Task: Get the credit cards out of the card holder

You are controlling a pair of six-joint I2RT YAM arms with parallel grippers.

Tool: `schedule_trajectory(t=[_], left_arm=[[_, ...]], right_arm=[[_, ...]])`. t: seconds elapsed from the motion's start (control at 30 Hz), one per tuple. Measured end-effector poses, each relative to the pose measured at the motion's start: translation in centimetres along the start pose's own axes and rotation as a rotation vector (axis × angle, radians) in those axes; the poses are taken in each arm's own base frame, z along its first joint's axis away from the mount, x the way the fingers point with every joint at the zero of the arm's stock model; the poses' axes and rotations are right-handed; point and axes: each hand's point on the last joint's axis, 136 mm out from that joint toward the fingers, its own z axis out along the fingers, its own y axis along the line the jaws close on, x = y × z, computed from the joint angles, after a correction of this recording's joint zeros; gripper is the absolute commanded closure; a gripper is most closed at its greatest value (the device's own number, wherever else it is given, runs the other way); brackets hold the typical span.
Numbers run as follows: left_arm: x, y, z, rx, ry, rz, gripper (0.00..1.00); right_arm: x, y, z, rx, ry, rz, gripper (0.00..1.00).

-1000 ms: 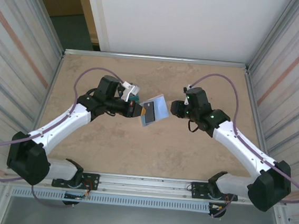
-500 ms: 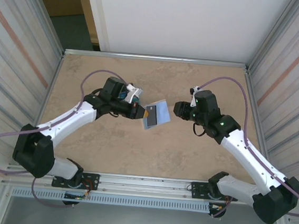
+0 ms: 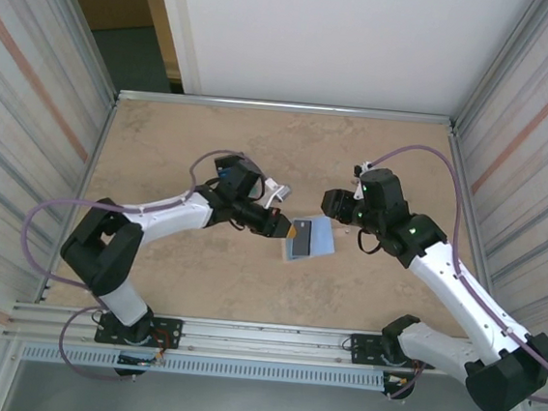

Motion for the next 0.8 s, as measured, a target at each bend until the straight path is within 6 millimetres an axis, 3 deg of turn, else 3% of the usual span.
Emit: schedule_trajectory(t=[0.37, 0.67, 0.8], left_arm=[[0.8, 2.9, 2.6, 0.039, 0.055, -0.071, 1.0], [0.8, 5.9, 2.4, 0.03, 0.058, -0.111, 1.0], [0.8, 6.9, 2.0, 0.019, 0.055, -0.108, 0.87]], right_arm=[[0.2, -1.2, 0.1, 0.032, -0.002, 0.037, 0.34], [0.3, -1.3, 0.4, 0.037, 0.009, 0.04, 0.3], [0.5, -1.4, 0.8, 0.041, 0.023, 0.045, 0.25]])
